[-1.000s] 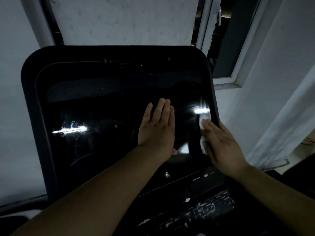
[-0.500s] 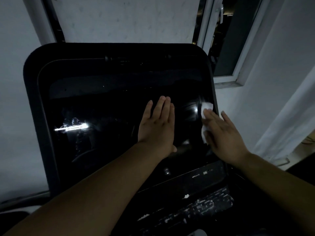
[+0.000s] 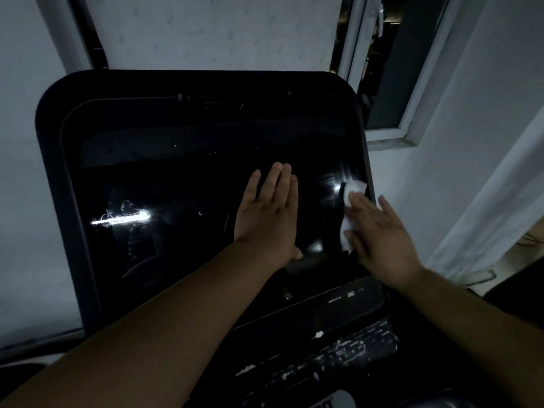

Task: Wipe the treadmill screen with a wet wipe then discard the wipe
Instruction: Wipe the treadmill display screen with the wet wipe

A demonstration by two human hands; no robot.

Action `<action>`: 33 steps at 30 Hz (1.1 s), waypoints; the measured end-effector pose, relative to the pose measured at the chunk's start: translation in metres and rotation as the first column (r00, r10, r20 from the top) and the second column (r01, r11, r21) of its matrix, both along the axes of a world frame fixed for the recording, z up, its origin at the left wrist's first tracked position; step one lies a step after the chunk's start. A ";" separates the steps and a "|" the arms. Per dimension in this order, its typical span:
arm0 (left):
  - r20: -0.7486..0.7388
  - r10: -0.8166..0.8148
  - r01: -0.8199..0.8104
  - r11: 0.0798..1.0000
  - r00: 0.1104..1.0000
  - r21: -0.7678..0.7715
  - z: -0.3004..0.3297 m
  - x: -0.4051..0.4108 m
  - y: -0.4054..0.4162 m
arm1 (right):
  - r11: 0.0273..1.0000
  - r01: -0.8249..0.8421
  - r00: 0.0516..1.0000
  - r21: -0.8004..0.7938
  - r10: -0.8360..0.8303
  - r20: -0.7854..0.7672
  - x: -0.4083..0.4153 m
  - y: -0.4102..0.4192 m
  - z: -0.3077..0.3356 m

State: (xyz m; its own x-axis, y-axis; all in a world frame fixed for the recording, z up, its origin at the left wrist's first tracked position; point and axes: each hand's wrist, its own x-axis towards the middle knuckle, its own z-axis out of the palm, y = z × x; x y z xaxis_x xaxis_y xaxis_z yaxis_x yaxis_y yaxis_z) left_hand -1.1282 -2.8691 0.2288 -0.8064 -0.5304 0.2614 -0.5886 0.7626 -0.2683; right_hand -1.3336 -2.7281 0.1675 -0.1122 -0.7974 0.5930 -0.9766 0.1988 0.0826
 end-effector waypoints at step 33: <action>-0.040 -0.074 0.074 0.997 0.996 -0.006 0.007 0.034 0.001 | 0.989 0.068 0.976 -0.133 -0.038 0.216 0.074 0.016 -0.058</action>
